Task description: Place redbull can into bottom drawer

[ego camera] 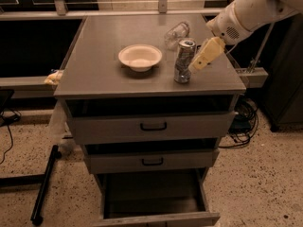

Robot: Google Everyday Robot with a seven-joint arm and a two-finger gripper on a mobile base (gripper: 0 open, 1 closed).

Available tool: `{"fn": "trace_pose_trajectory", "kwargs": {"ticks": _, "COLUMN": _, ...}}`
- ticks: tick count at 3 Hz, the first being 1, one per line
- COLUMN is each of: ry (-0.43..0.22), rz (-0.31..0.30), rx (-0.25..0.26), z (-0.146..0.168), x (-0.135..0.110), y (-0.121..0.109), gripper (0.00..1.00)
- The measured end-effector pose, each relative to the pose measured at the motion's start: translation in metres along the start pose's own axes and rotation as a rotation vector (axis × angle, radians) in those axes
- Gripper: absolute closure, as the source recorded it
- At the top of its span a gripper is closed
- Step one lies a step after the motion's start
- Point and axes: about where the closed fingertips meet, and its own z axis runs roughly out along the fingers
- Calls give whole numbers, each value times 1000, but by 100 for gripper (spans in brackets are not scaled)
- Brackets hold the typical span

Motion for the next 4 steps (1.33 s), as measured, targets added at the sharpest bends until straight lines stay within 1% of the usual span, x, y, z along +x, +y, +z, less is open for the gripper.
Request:
{"fn": "trace_pose_trajectory", "kwargs": {"ticks": 1, "ry": -47, "rz": 41, "rx": -41, "z": 26, "x": -7, "y": -5, "gripper": 0}}
{"fn": "trace_pose_trajectory", "kwargs": {"ticks": 2, "ry": -79, "rz": 70, "rx": -85, "z": 47, "x": -12, "y": -2, "gripper": 0}}
{"fn": "trace_pose_trajectory", "kwargs": {"ticks": 3, "ry": -106, "rz": 81, "rx": -120, "z": 62, "x": -17, "y": 4, "gripper": 19}}
{"fn": "trace_pose_trajectory", "kwargs": {"ticks": 4, "ry": -128, "rz": 69, "rx": -138, "z": 57, "x": -20, "y": 16, "gripper": 42}}
